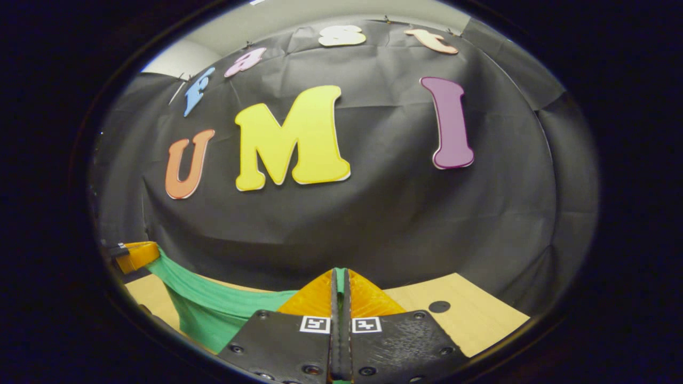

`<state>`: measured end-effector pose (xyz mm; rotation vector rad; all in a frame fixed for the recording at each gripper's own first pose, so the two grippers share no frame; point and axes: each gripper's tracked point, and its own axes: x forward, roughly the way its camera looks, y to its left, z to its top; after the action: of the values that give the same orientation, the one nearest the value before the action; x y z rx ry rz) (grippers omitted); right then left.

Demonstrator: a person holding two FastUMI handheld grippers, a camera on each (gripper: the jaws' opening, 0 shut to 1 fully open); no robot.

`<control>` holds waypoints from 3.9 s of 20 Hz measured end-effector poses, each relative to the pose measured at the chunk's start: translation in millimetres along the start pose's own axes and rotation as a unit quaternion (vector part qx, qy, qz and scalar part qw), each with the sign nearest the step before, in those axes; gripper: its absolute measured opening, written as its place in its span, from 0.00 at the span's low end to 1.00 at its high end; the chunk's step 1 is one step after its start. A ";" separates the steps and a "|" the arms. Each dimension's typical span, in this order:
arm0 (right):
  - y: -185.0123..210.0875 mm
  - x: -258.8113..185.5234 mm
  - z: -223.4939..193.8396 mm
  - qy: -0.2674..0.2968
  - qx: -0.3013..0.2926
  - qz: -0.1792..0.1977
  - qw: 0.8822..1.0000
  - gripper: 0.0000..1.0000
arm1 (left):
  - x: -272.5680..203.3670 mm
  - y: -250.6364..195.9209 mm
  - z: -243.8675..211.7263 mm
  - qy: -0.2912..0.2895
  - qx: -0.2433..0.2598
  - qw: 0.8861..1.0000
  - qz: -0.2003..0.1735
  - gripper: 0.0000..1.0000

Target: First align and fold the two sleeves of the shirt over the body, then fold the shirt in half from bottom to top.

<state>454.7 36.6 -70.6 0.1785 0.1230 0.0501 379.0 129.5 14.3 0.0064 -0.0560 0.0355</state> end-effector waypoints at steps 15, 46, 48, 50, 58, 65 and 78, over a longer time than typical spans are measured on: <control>-2.1 165.0 -99.3 0.007 -0.094 -0.026 0.995 0.00 | 137.2 16.9 -135.0 0.083 0.006 0.996 -0.023 0.09; -84.9 35.8 -71.5 -0.080 -0.085 -0.093 0.989 0.95 | 22.0 38.0 -108.4 -0.016 0.016 0.999 0.039 1.00; -107.4 11.1 -72.0 -0.083 -0.083 -0.127 0.985 0.95 | -1.9 34.5 -112.2 -0.010 0.022 0.999 0.039 1.00; -121.3 -16.3 -69.8 -0.092 -0.076 -0.147 0.982 0.95 | -29.3 28.1 -116.2 0.001 0.014 0.999 0.038 1.00; -90.6 -126.0 -84.6 -0.099 -0.059 -0.103 0.988 0.95 | -130.3 6.1 -131.7 0.033 -0.006 0.999 0.040 1.00; -62.6 -244.5 -103.0 -0.105 -0.087 -0.052 0.989 0.96 | -239.2 -29.4 -118.6 0.007 0.001 0.999 0.046 1.00; -36.2 -436.7 -43.1 -0.062 -0.133 -0.023 0.989 0.95 | -341.3 -126.0 -25.2 0.027 0.034 0.999 -0.012 1.00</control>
<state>17.7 -17.9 -67.9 -0.0872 -0.0040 0.0088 44.4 -8.3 -30.7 0.0744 -0.0001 0.0127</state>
